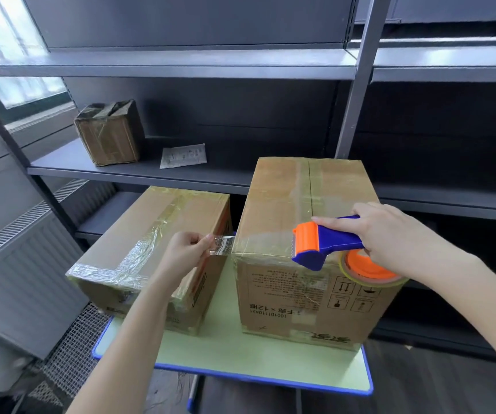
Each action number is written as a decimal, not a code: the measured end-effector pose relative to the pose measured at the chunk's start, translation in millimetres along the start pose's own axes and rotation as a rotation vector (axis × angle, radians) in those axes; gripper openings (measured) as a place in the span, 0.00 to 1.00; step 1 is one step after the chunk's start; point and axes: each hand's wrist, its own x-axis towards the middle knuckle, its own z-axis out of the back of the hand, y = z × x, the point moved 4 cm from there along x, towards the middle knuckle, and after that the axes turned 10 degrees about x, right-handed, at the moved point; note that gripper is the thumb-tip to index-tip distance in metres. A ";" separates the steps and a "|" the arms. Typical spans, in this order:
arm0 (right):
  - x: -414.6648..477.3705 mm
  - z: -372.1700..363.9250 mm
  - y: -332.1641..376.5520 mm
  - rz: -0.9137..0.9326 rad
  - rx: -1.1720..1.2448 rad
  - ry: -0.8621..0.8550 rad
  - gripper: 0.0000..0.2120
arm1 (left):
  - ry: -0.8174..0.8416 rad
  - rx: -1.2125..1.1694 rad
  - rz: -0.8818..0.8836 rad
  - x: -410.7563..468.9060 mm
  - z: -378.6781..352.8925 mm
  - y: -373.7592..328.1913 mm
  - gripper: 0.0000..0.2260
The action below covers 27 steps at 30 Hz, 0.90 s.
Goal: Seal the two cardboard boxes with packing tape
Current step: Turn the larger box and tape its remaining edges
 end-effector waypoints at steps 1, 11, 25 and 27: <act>0.5 -0.1 0.6 -0.004 -0.005 0.002 0.38 | -0.003 -0.004 0.002 0.0 -1.1 1.3 0.15; 4.1 -4.0 4.0 0.002 -0.040 0.024 0.38 | 0.015 0.074 0.038 1.4 -33.3 28.6 0.19; 5.2 -0.5 7.8 0.035 -0.110 0.079 0.36 | -0.116 0.521 -0.140 -15.7 -47.0 20.3 0.08; 4.5 1.8 6.9 0.037 -0.076 0.078 0.36 | -0.354 0.421 -0.415 -34.9 -44.6 3.7 0.09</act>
